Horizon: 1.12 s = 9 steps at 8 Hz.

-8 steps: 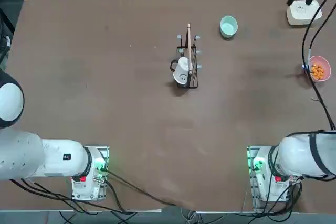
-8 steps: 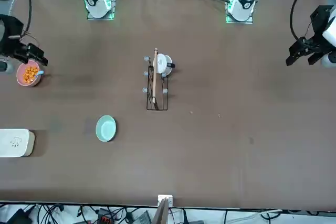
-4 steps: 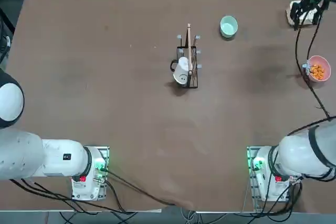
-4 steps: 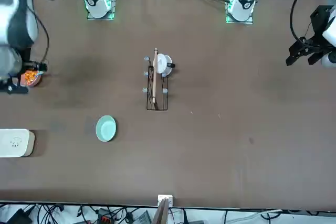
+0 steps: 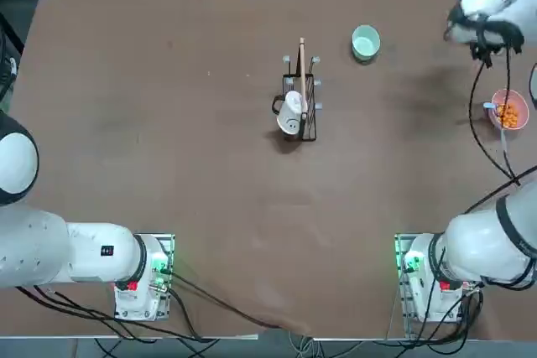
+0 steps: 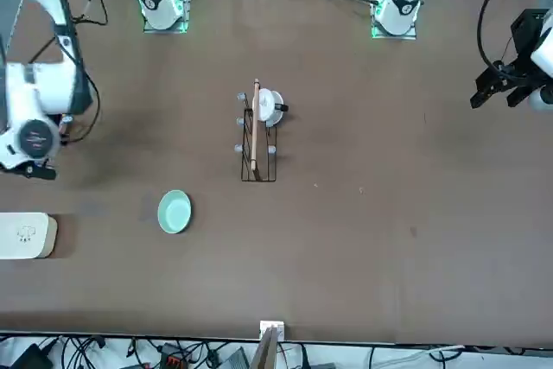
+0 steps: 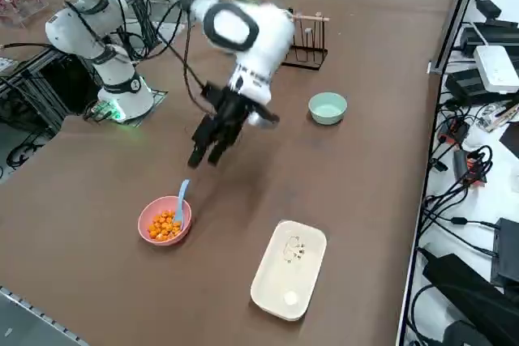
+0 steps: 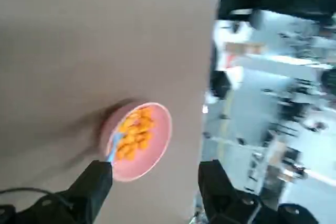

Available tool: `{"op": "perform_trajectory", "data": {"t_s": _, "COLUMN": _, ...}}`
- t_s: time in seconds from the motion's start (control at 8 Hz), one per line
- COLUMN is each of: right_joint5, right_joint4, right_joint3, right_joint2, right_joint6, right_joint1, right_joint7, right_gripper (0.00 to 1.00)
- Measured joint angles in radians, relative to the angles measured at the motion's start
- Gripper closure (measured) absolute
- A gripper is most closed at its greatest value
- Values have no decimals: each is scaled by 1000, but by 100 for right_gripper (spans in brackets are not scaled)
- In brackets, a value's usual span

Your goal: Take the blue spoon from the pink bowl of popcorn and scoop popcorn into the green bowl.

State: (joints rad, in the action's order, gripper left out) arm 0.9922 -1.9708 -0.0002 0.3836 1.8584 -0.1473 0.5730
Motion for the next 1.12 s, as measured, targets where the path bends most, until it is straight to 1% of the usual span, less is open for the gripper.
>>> {"op": "perform_trajectory", "data": {"t_s": 0.12, "right_joint5": 75, "right_joint4": -61, "right_joint3": 3, "right_joint2": 16, "right_joint6": 11, "right_joint1": 1, "right_joint7": 116, "right_gripper": 0}}
{"op": "perform_trajectory", "data": {"t_s": 0.25, "right_joint5": 109, "right_joint4": -106, "right_joint3": 5, "right_joint2": 23, "right_joint6": 14, "right_joint1": 4, "right_joint7": 185, "right_gripper": 0}}
{"op": "perform_trajectory", "data": {"t_s": 0.5, "right_joint5": 135, "right_joint4": -157, "right_joint3": 11, "right_joint2": 23, "right_joint6": 14, "right_joint1": 12, "right_joint7": 292, "right_gripper": 0}}
{"op": "perform_trajectory", "data": {"t_s": 0.62, "right_joint5": 143, "right_joint4": -179, "right_joint3": 12, "right_joint2": 23, "right_joint6": 14, "right_joint1": 20, "right_joint7": 326, "right_gripper": 0}}
{"op": "perform_trajectory", "data": {"t_s": 0.88, "right_joint5": 148, "right_joint4": -206, "right_joint3": 12, "right_joint2": 33, "right_joint6": 14, "right_joint1": 24, "right_joint7": 341, "right_gripper": 2}}
{"op": "perform_trajectory", "data": {"t_s": 1.12, "right_joint5": 169, "right_joint4": -209, "right_joint3": 12, "right_joint2": 66, "right_joint6": 14, "right_joint1": 23, "right_joint7": 377, "right_gripper": 4}}
